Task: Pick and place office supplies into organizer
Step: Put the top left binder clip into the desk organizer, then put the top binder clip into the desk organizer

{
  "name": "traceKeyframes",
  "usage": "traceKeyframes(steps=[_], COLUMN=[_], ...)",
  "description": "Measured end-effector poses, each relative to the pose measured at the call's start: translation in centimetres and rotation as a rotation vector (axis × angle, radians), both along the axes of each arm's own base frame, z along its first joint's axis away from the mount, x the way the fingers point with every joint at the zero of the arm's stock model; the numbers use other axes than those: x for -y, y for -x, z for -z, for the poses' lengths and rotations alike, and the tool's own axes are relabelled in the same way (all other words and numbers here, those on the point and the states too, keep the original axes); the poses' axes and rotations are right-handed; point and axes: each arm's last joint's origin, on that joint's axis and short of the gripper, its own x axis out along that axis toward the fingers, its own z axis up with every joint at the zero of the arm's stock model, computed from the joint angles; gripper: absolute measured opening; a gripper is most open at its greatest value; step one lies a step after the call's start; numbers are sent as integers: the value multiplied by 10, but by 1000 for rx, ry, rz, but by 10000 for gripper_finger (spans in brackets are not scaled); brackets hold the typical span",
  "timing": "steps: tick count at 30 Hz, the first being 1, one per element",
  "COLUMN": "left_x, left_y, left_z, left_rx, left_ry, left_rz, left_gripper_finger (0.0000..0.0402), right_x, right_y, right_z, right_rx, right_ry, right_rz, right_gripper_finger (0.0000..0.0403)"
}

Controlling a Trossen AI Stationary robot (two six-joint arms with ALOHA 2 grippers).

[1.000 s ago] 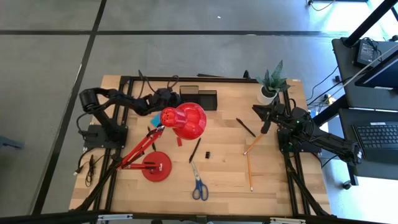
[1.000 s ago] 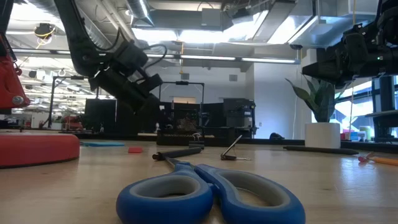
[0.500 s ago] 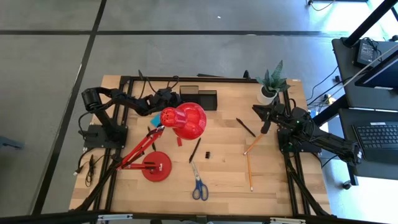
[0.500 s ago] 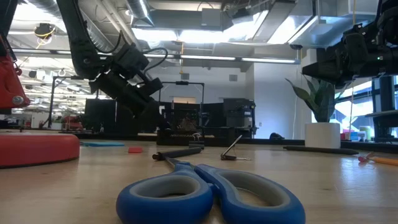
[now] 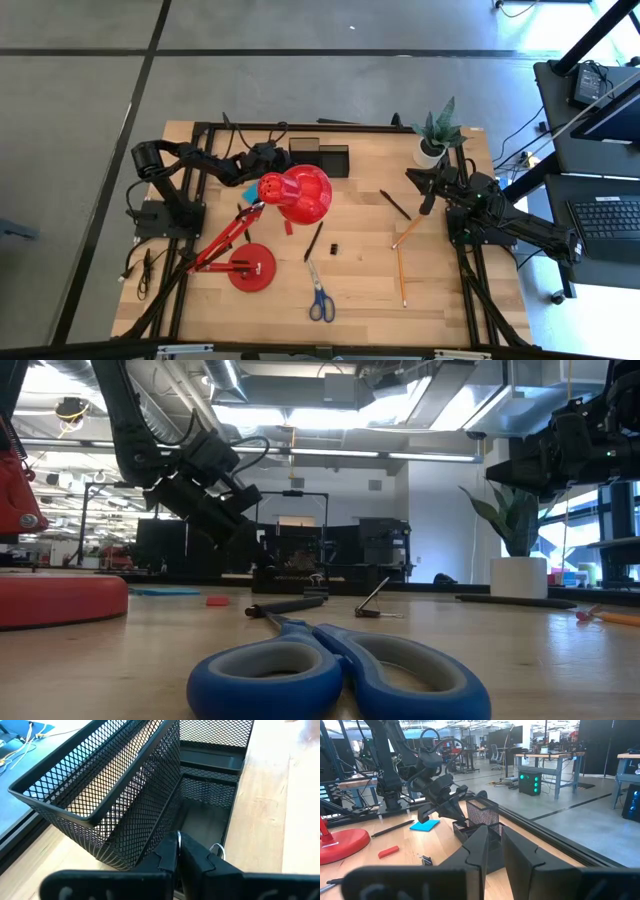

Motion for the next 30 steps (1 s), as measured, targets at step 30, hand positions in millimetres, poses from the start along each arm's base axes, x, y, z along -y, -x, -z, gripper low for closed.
traceKeyframes(steps=[30], left_x=[31], left_y=[-13], left_z=[-26], left_rx=[27], left_ry=[-159], left_rz=[173], left_gripper_finger=[89], right_x=[0], right_y=[0], right_z=[0], right_rx=[0], right_ry=[-1], right_rz=[0], right_gripper_finger=[59])
